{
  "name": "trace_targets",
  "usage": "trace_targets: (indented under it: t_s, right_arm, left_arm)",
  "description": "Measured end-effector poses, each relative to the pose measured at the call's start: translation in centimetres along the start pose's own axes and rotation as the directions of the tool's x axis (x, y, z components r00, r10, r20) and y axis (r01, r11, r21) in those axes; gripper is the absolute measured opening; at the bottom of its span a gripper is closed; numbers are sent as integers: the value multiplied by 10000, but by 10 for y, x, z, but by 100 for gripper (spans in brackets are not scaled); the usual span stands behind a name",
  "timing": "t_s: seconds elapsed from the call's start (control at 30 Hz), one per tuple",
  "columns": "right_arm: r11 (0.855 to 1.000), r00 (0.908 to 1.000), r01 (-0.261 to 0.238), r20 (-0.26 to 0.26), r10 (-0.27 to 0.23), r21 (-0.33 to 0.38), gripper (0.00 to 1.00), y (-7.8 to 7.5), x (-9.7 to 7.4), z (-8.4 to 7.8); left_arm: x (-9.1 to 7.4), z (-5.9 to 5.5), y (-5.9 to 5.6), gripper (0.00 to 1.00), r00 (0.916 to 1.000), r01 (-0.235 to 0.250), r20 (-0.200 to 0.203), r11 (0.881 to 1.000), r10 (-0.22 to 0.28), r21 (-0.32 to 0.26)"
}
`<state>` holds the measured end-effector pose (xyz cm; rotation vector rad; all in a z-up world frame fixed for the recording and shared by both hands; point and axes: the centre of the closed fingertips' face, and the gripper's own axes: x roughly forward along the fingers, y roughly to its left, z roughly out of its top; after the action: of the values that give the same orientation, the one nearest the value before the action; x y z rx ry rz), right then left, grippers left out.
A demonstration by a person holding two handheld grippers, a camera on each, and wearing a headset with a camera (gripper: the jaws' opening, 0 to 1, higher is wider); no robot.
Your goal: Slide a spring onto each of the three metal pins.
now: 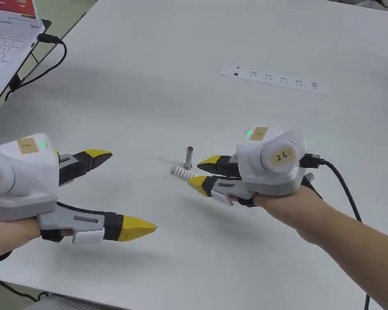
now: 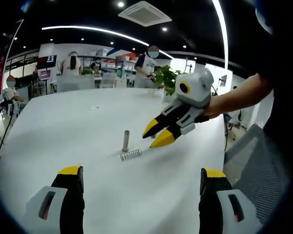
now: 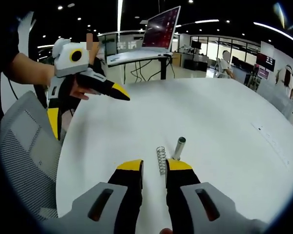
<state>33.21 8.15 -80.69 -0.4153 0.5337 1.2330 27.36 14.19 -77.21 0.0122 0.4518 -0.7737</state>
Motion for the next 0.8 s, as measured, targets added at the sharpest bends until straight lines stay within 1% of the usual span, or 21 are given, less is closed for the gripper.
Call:
trace_targets:
  t_s: [0.07, 0.1, 0.17, 0.33, 0.4, 0.47, 0.5, 0.57, 0.7, 0.8]
  right_arm:
    - [10000, 10000, 4, -78, -3, 58, 17, -2, 4, -2]
    - [9993, 9997, -18, -249, 28, 368, 18, -1, 6, -6]
    - [9997, 9997, 15, -251, -9, 228, 18, -1, 9, -6]
    - [9997, 9981, 111, -615, -97, 220, 17, -3, 17, -13]
    - [9996, 9961, 287, -841, -281, 57, 16, -6, 18, -16]
    - [9996, 9971, 264, -711, -260, 58, 16, -5, 19, -14]
    - [9996, 9970, 247, -736, -235, 162, 16, -6, 21, -15]
    - [9995, 9967, 285, -764, -274, 123, 15, -7, 24, -15]
    - [9995, 9949, 314, -959, -306, 72, 15, -9, 28, -19]
    - [9996, 9924, 280, -1200, -265, 108, 15, -11, 31, -25]
  left_arm:
    - [0, 0, -1, 96, 10000, 35, -19, 10000, -35, -42]
    - [0, -1, -2, 96, 10000, 49, -28, 10000, -50, -55]
    - [-1, -2, -2, 96, 10000, 54, -38, 10000, -54, -64]
    - [-7, -5, 1, 96, 10000, -60, -44, 9999, 60, -116]
    - [-10, -6, 3, 96, 9999, -123, -36, 9998, 122, -165]
    - [-12, -8, 3, 96, 9999, -144, -27, 9997, 144, -205]
    - [-13, -9, 3, 96, 9999, -156, -54, 9997, 155, -209]
    - [-14, -11, 3, 96, 9998, -175, -75, 9996, 174, -233]
    - [-16, -11, 4, 96, 9997, -253, -54, 9993, 252, -272]
    - [-18, -10, 6, 96, 9995, -320, 23, 9989, 321, -330]
